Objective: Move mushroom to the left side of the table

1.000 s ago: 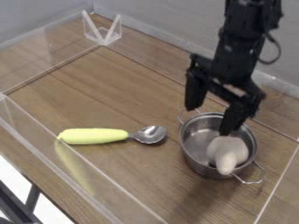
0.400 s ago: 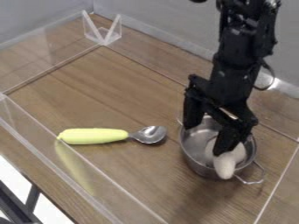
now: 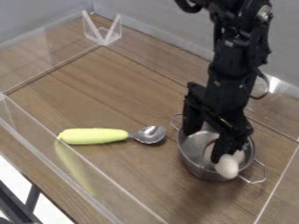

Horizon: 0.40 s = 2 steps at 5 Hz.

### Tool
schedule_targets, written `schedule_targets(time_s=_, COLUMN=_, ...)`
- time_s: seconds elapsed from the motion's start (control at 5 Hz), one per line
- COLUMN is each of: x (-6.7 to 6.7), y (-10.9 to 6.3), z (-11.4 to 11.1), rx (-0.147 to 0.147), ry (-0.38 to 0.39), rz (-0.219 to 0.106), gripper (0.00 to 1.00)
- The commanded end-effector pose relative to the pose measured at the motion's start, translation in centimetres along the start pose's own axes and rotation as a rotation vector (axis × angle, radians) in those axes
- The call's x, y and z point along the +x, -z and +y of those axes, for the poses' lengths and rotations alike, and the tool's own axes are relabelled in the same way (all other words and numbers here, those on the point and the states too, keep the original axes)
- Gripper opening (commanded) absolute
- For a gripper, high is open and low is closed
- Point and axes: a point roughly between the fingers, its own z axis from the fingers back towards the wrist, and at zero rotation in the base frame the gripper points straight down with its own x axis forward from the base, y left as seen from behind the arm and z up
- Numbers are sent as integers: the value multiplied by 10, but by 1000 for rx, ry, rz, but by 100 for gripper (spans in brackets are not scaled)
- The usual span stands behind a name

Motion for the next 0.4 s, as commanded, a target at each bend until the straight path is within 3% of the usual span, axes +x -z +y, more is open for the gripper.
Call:
schedule_targets(time_s=0.0, x=-2, y=4, z=-6, rx=-6, ry=-45, rz=-40, gripper=100)
schedule_targets(time_s=0.2, x=-5, y=7, z=-14, rx=-12, ry=-82, rz=-47, gripper=100)
